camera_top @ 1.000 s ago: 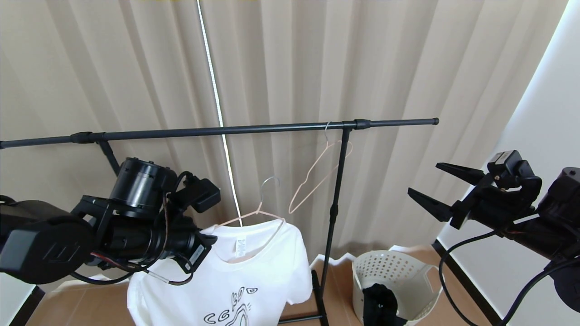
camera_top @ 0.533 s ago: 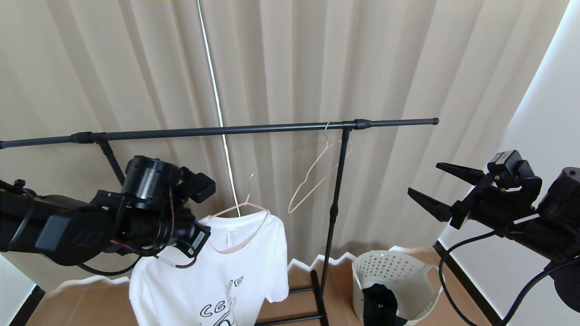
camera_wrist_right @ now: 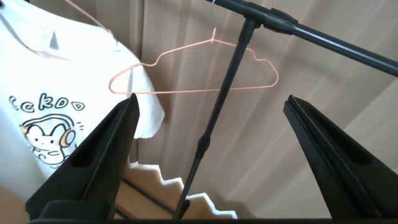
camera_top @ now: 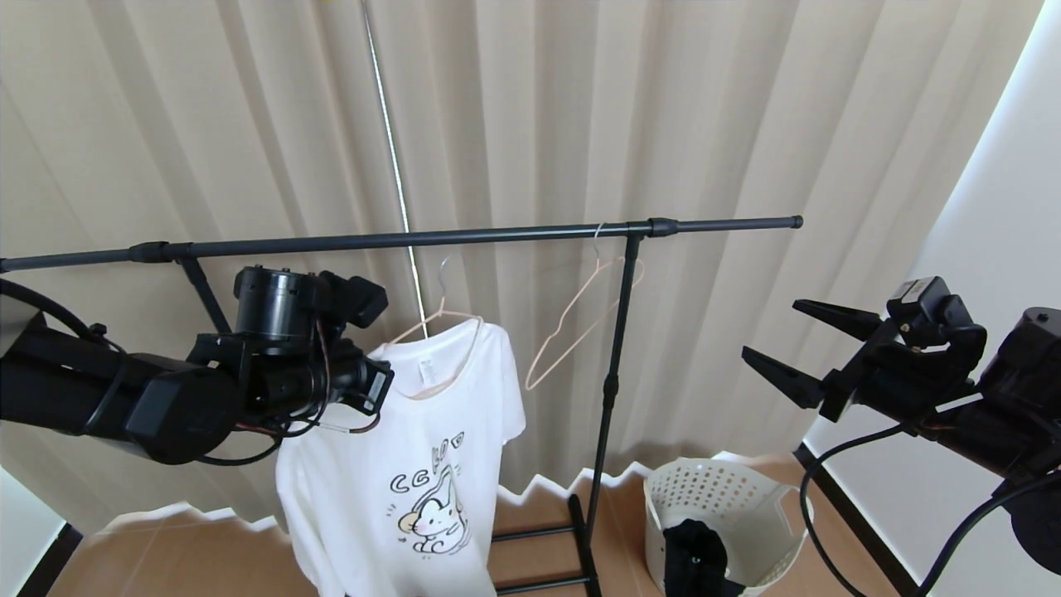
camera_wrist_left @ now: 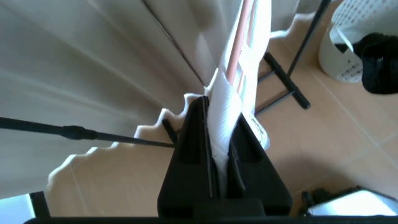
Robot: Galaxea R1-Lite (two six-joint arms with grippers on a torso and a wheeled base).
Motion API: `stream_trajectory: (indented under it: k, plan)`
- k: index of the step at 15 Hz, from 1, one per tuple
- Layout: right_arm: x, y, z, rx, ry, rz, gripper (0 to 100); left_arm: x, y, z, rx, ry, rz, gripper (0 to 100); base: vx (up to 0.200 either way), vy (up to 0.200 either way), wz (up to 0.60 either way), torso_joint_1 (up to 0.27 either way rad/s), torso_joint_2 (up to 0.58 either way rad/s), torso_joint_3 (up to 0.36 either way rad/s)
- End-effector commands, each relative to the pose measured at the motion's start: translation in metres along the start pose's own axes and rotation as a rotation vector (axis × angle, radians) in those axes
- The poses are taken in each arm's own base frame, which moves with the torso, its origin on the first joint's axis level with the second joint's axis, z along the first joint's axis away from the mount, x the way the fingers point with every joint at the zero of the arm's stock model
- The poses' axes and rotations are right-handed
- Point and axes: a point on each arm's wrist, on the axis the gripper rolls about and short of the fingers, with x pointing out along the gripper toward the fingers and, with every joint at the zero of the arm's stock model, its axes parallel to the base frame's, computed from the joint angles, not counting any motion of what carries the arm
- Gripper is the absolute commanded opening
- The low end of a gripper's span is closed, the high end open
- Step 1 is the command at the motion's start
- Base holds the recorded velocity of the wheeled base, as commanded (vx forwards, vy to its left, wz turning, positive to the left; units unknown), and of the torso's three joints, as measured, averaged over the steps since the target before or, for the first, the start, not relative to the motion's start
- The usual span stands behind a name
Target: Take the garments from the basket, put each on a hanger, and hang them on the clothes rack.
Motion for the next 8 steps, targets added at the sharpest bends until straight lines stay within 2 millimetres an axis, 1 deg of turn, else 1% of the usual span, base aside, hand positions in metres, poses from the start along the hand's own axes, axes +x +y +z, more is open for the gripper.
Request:
stream_trajectory:
  k: [1, 3, 6, 8]
  plan:
    - [0.001, 0.001, 0.0, 0.002, 0.001, 0.004, 100, 0.012, 0.001, 0.007, -0.035, -0.025, 0.005, 0, 0.0, 0.0, 0.0, 0.0, 0.0, 0.0]
    - [0.001, 0.001, 0.0, 0.002, 0.001, 0.004, 100, 0.022, 0.002, 0.016, -0.087, -0.056, 0.014, 0, 0.0, 0.0, 0.0, 0.0, 0.0, 0.0]
    - [0.002, 0.001, -0.003, 0.006, 0.009, 0.006, 100, 0.034, 0.004, 0.024, -0.121, -0.08, 0.02, 0, 0.0, 0.0, 0.0, 0.0, 0.0, 0.0]
    - [0.003, 0.001, -0.004, 0.008, 0.012, 0.008, 100, 0.043, 0.005, 0.025, -0.127, -0.079, 0.022, 0, 0.0, 0.0, 0.0, 0.0, 0.0, 0.0]
